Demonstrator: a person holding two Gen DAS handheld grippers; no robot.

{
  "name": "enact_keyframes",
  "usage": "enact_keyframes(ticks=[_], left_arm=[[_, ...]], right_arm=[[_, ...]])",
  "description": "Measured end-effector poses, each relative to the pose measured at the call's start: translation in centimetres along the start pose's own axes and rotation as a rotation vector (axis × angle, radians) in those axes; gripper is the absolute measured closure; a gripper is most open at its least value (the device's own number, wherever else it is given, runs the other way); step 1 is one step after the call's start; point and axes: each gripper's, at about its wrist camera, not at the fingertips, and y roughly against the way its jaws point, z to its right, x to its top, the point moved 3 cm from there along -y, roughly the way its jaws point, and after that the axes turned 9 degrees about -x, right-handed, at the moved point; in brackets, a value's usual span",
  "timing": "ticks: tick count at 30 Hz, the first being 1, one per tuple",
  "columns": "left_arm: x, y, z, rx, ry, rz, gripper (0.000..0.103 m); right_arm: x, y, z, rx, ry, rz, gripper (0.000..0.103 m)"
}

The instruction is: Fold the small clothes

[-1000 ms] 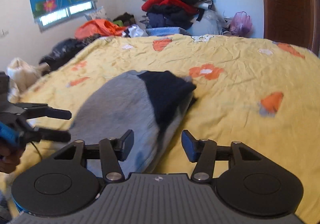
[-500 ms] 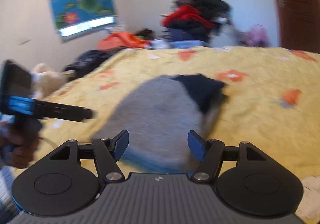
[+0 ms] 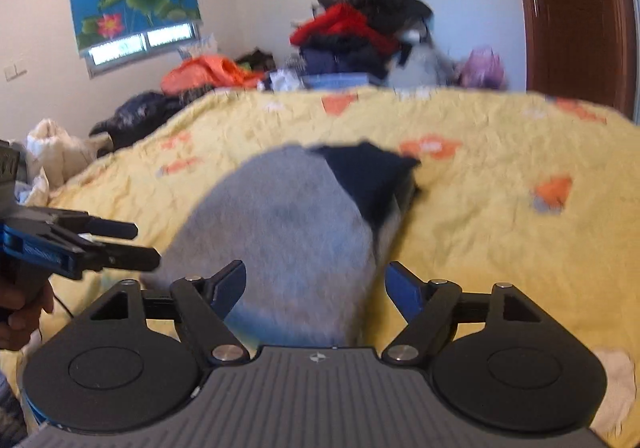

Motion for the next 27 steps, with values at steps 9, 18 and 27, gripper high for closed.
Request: enact_keyframes(ticks=[9,18,27], left_arm=[[-1.1,-4.8,-0.2,0.134,0.085,-0.083,0.0],[0.8,-2.5,1.3,0.067,0.081,-0.029,0.0],[-0.5,-5.7,3.8,0.064,-0.006,-0.136,0.0]], right_arm=[[-3.1,-4.0,-3.1,-0.08,0.169,-0.131,0.018],[-0.6,-1.1,-3.1,0.069,0.068,-0.097,0.015],[-2.4,-1.7,-2.2,0.122,0.021,-0.19,0.013]])
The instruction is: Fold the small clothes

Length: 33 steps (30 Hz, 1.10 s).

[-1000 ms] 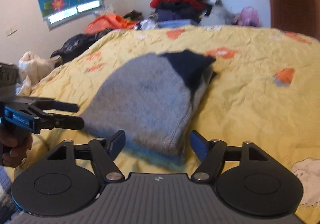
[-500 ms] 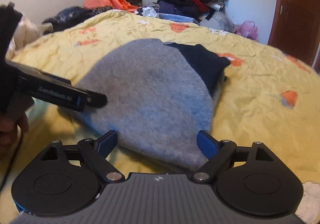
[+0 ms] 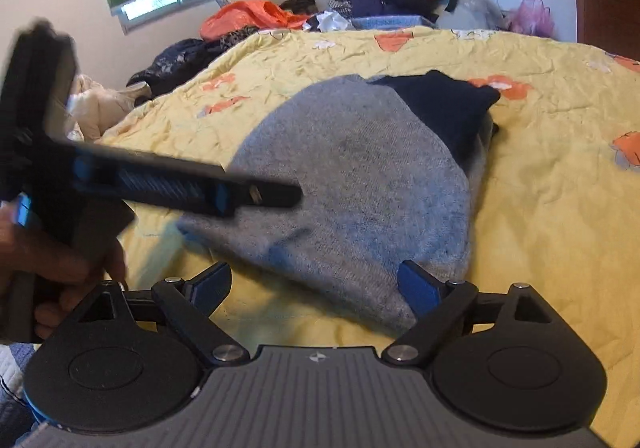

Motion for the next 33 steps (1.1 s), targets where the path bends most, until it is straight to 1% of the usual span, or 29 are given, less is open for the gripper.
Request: enact_keyframes(ticks=[1,2,4,5,7,9,10,11,14,15,18,21,23,25,26,28,30,33], left_arm=[[-0.5,0.4,-0.1,0.012,-0.002,0.016,0.0],[-0.8,1.0,-0.5,0.012,0.015,0.025,0.0],[-1.4,2.2,-1.5,0.02,0.057,0.031,0.0],[-1.8,2.9,-2.0,0.028,0.07,0.042,0.0],[-2.5,3.9,-3.1,0.034,0.096,0.041,0.0],[-3.3,4.4,-3.9,0.041,0.112,0.037,0.0],[-3.6,4.6,-4.2,0.044,0.111,0.033,0.0],[-3.9,4.8,-4.5,0.045,0.108,0.028,0.0],[-4.8,5.6,-5.1,0.092,0.111,0.024,0.0],[-5.1,5.8,-5.2,0.101,0.105,0.025,0.0],[-5.7,6.2,-5.1,0.132,0.07,0.033,0.0],[-6.1,6.5,-5.3,0.173,0.065,0.044,0.0],[-6.2,6.7,-5.9,0.192,0.1,0.063,0.0],[-6.1,6.5,-5.8,0.193,0.084,0.064,0.0],[-6.0,6.5,-5.6,0.194,0.071,0.062,0.0],[-6.0,6.3,-5.2,0.18,0.088,0.069,0.0],[-5.8,5.9,-4.7,0.207,0.088,0.062,0.0],[-5.7,5.5,-3.7,0.201,0.081,0.063,0.0]], right_arm=[[0.0,0.7,-0.3,-0.008,0.004,0.009,0.011],[0.0,1.4,-0.6,-0.034,0.022,0.015,0.005],[-0.6,2.6,-1.0,-0.148,0.064,0.049,0.0],[-1.0,3.1,-1.1,-0.195,0.068,0.06,0.0],[-1.9,3.7,-1.0,-0.25,0.055,0.067,0.0],[-2.6,3.6,-0.1,-0.333,0.014,0.056,0.0],[-2.9,3.4,0.2,-0.358,-0.012,0.043,0.0],[-3.3,3.1,0.6,-0.366,-0.037,0.029,0.0],[-4.2,2.6,1.4,-0.38,-0.118,0.001,0.0],[-4.4,2.3,1.4,-0.386,-0.126,-0.011,0.0],[-4.6,1.9,0.9,-0.416,-0.117,-0.009,0.0],[-4.4,1.6,0.8,-0.433,-0.112,0.004,0.0],[-4.5,1.3,0.8,-0.403,-0.114,-0.003,0.0],[-4.6,1.0,0.4,-0.418,-0.105,0.005,0.0],[-4.7,0.9,0.1,-0.411,-0.093,0.009,0.0],[-4.6,0.6,-0.4,-0.437,-0.072,0.004,0.0],[-4.4,0.2,-1.0,-0.437,-0.079,0.003,0.0],[-4.1,-0.4,-1.9,-0.446,-0.078,0.004,0.0]])
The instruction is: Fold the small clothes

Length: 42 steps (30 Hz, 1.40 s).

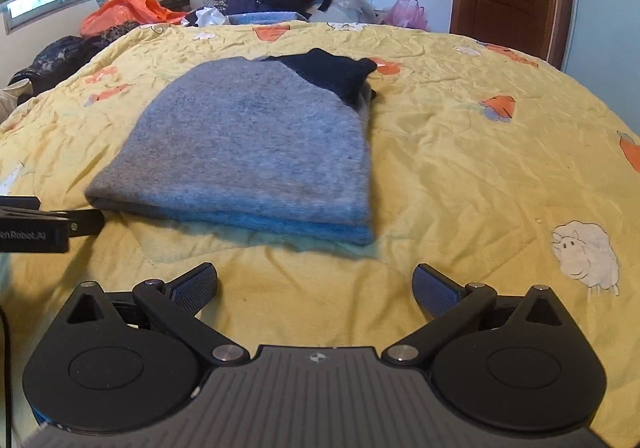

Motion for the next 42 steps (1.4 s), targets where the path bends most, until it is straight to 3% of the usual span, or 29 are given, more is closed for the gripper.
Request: enact_keyframes(ticks=[6,42], left_arm=[[-0.3,-0.1,1.6,-0.016,-0.032,0.015,0.0],[-0.8,0.1,1.6,-0.014,-0.014,0.052,0.0]], right_arm=[[0.3,-0.6,-1.1,-0.023,0.014,0.006,0.0],[1.3,-1.8,-1.6,-0.028,0.008,0.003,0.0]])
